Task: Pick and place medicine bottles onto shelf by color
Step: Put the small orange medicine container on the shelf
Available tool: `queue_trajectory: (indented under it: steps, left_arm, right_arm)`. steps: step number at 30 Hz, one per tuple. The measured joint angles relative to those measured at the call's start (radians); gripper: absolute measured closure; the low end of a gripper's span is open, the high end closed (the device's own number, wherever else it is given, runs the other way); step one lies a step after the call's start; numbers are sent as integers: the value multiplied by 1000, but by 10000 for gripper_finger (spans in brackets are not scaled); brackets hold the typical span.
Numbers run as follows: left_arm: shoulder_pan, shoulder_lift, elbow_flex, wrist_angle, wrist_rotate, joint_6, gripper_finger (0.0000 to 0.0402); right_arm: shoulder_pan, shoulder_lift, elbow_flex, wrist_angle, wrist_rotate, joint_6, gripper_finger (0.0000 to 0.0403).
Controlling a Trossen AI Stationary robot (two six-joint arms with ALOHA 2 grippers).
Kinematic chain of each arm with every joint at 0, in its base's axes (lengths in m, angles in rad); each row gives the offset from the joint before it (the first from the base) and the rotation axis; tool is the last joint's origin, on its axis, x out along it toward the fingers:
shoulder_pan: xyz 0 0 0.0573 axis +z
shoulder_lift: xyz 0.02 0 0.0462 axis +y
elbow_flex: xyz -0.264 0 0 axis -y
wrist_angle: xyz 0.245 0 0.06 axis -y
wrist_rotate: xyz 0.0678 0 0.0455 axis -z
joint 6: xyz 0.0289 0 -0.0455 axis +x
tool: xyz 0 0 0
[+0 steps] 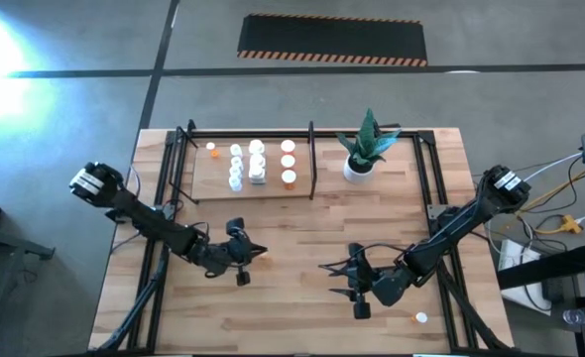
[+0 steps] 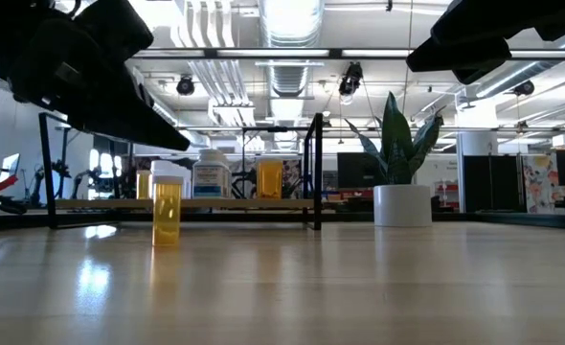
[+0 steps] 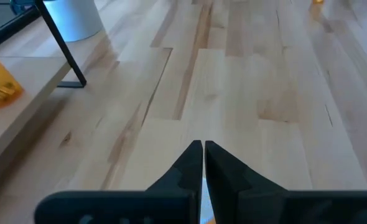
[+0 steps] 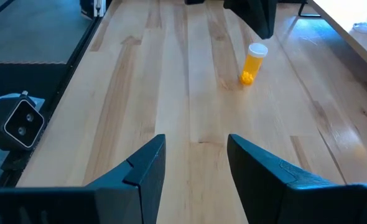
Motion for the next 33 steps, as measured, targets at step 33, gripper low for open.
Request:
queue_trajectory:
  steps: [33]
  left_arm:
    - [-3, -132, 12, -187, 139, 11, 359]
  right_arm:
    - [0, 0, 0, -2, 0, 0, 241]
